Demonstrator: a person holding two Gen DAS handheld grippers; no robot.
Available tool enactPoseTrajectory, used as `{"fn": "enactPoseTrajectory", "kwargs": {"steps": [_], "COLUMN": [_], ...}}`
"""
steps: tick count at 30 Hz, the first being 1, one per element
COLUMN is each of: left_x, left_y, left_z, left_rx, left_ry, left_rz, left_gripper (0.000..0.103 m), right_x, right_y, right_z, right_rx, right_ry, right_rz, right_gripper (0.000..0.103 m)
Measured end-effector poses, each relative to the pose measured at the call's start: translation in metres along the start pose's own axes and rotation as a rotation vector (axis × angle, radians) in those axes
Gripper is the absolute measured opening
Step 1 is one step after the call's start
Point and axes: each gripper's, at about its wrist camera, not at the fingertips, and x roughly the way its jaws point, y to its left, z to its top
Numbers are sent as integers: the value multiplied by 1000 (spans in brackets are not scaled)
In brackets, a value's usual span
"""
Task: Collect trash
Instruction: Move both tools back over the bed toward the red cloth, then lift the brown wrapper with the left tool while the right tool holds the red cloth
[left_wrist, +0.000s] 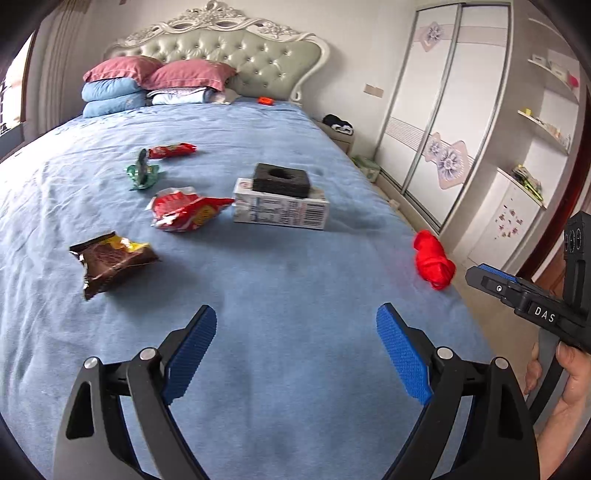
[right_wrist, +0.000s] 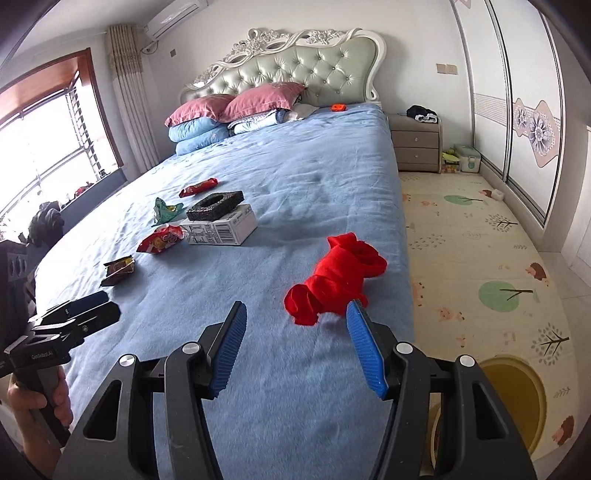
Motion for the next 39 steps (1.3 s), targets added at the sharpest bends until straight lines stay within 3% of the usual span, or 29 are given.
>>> {"fn": "enactPoseTrajectory", "kwargs": {"steps": [9,12,16,18,25,35,38,39], "left_x": [-2,3,13,19,41,77,76,75], "left_y": [79,99,119,127,142,147,145,147], "left_z": [11,16,20,21,27,45,44,44], "left_rx": [-130,-152,-177,-193,-234,-202,-187,-198], "left_ry": [-17,-4,19,28,85,135,130,125], "left_rz": [92,118,124,124,117,165,208,216], "left_gripper": [88,88,88,88,88,88,77,68], "right_x": [58,76,89,89,90,104,108,110], "right_y": [-20,-28,-19,-9,48,118,127,129], "right_z": [19,21,21,23,27,16,9,8], "right_rx": [95,129,108,86,-16,-143,-160,-164], "right_ry": [110,158,175,161,149,197,210,214], "right_rz": [-100,-76,-59,-21,111,257,279,282], "right_gripper": [56,56,43,38,37,38,38,38]}}
